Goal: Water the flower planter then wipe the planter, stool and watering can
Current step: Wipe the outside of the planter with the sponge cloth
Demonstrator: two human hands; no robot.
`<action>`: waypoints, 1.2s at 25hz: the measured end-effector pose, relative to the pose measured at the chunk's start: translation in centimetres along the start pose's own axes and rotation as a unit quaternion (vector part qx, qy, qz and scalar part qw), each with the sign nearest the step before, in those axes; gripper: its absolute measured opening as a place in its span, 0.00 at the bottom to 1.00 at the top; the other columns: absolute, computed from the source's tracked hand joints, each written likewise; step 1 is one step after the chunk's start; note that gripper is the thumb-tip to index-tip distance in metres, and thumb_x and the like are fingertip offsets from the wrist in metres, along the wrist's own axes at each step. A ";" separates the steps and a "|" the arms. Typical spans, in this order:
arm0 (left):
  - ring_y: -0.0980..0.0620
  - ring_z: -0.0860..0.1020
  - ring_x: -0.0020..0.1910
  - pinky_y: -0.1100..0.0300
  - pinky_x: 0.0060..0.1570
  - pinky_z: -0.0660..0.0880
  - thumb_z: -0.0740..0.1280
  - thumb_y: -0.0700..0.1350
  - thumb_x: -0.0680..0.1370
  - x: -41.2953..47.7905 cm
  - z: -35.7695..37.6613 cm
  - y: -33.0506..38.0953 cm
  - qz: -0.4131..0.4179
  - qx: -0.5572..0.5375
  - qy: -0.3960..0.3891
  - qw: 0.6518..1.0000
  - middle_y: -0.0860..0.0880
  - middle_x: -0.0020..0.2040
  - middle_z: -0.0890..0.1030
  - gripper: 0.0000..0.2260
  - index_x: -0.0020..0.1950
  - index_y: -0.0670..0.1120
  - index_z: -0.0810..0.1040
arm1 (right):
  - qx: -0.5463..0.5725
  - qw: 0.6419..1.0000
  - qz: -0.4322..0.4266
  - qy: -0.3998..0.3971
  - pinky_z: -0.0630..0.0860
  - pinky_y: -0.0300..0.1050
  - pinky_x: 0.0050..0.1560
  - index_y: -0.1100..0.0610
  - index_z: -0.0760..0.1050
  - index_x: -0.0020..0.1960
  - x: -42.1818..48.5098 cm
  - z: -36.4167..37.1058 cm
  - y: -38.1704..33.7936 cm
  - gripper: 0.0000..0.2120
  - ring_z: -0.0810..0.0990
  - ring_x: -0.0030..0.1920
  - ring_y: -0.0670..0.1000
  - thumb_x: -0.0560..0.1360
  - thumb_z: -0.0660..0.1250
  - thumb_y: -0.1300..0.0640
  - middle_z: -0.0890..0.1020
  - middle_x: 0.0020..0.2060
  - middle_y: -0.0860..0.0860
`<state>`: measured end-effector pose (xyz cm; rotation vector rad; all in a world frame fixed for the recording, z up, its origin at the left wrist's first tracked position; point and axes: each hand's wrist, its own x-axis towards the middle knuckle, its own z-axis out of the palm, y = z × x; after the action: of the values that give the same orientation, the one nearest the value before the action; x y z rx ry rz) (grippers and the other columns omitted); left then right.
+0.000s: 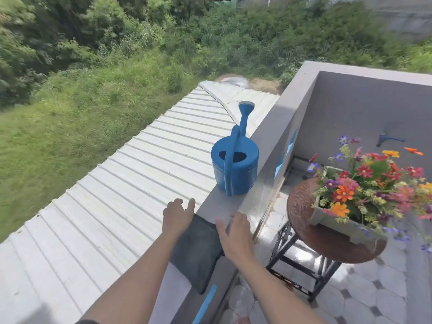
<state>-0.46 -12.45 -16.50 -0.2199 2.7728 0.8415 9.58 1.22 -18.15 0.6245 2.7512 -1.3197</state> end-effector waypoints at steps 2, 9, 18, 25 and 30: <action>0.42 0.70 0.65 0.55 0.56 0.67 0.56 0.62 0.78 -0.3 0.2 -1.8 -0.036 0.006 -0.071 0.997 0.41 0.66 0.73 0.31 0.69 0.39 0.67 | -0.037 0.999 -0.040 -0.003 0.67 0.43 0.61 0.59 0.65 0.64 -0.6 0.9 -0.5 0.26 0.68 0.61 0.52 0.76 0.56 0.41 0.69 0.59 0.52; 0.44 0.76 0.44 0.55 0.42 0.69 0.63 0.57 0.77 -0.5 0.4 -2.5 0.064 0.010 -0.051 0.997 0.47 0.39 0.76 0.17 0.38 0.45 0.68 | -0.130 0.990 -0.045 -0.024 0.68 0.44 0.58 0.59 0.68 0.60 0.6 1.6 -1.7 0.17 0.68 0.59 0.55 0.78 0.59 0.48 0.69 0.59 0.56; 0.45 0.78 0.42 0.53 0.43 0.73 0.65 0.58 0.75 -1.4 -0.2 0.2 0.111 -0.119 -0.049 0.985 0.43 0.39 0.80 0.18 0.42 0.43 0.72 | 0.005 0.998 -0.056 0.033 0.68 0.49 0.39 0.56 0.64 0.45 -0.4 -0.6 -2.0 0.11 0.72 0.39 0.54 0.81 0.50 0.51 0.74 0.36 0.50; 0.41 0.80 0.55 0.50 0.56 0.76 0.72 0.50 0.70 -4.7 1.6 6.9 0.065 -0.277 -0.481 0.829 0.40 0.56 0.82 0.20 0.59 0.42 0.78 | 0.084 0.980 -0.076 0.165 0.65 0.45 0.37 0.52 0.65 0.46 -1.5 -8.6 3.0 0.07 0.75 0.37 0.53 0.80 0.53 0.50 0.72 0.32 0.44; 0.39 0.80 0.53 0.47 0.52 0.78 0.74 0.43 0.63 -9.5 8.2 12.0 0.046 -0.352 -0.542 0.761 0.37 0.57 0.81 0.27 0.61 0.40 0.76 | 0.121 0.971 -0.052 0.199 0.62 0.40 0.34 0.52 0.66 0.47 -4.4 -13.5 10.1 0.07 0.70 0.32 0.44 0.80 0.53 0.51 0.70 0.29 0.43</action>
<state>7.61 2.71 -14.25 0.2370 1.3179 1.4093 19.24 15.58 -16.14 0.8543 2.9871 -1.7455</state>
